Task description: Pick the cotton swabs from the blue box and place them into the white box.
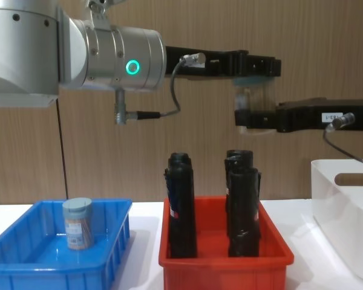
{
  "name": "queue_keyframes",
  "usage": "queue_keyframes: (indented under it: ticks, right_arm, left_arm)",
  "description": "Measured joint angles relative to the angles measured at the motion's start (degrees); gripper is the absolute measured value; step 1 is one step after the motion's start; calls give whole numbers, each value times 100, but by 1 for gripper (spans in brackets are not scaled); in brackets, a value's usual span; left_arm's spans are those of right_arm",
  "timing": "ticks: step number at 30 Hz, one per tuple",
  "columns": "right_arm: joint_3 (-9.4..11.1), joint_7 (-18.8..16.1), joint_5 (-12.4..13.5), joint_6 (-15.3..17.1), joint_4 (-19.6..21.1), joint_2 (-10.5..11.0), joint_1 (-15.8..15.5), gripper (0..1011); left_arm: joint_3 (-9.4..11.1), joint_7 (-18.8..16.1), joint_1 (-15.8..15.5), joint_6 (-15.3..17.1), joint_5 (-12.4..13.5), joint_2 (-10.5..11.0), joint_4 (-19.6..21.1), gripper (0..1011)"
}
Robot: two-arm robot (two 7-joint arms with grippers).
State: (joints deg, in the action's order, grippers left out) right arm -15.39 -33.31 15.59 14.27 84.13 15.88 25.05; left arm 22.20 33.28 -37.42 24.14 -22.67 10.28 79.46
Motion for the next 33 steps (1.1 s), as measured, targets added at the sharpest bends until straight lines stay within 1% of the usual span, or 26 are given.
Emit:
queue_keyframes:
  ticks: [14, 16, 18, 20, 23, 25, 26, 33]
  right_arm:
    - [-36, -34, 71, -47, 0, 10, 9, 649]
    - [-43, -40, 80, -62, 18, 9, 9, 648]
    - [-48, -40, 85, -70, 24, 13, 7, 648]
    - [-51, -40, 95, -78, 32, 17, 5, 648]
    - [-55, -40, 110, -82, 37, 22, 3, 648]
    - [-59, -38, 119, -86, 45, 28, 0, 649]
    - [-59, -37, 121, -88, 47, 30, -1, 649]
    - [-71, -22, 141, -96, 68, 46, -10, 648]
  left_arm:
    - [1, 2, 0, -3, -2, 0, 1, 671]
    - [5, 5, 0, -1, -2, -1, 0, 730]
    - [6, 5, 0, 0, -2, -1, 0, 767]
    - [6, 5, 0, 0, -2, -2, 0, 843]
    - [6, 5, 0, 0, -2, 0, 0, 924]
    - [5, 4, 0, 0, -2, 0, 0, 958]
    - [5, 5, 0, 0, -2, 0, 0, 1002]
    - [2, 5, 0, 0, 0, 0, 0, 1000]
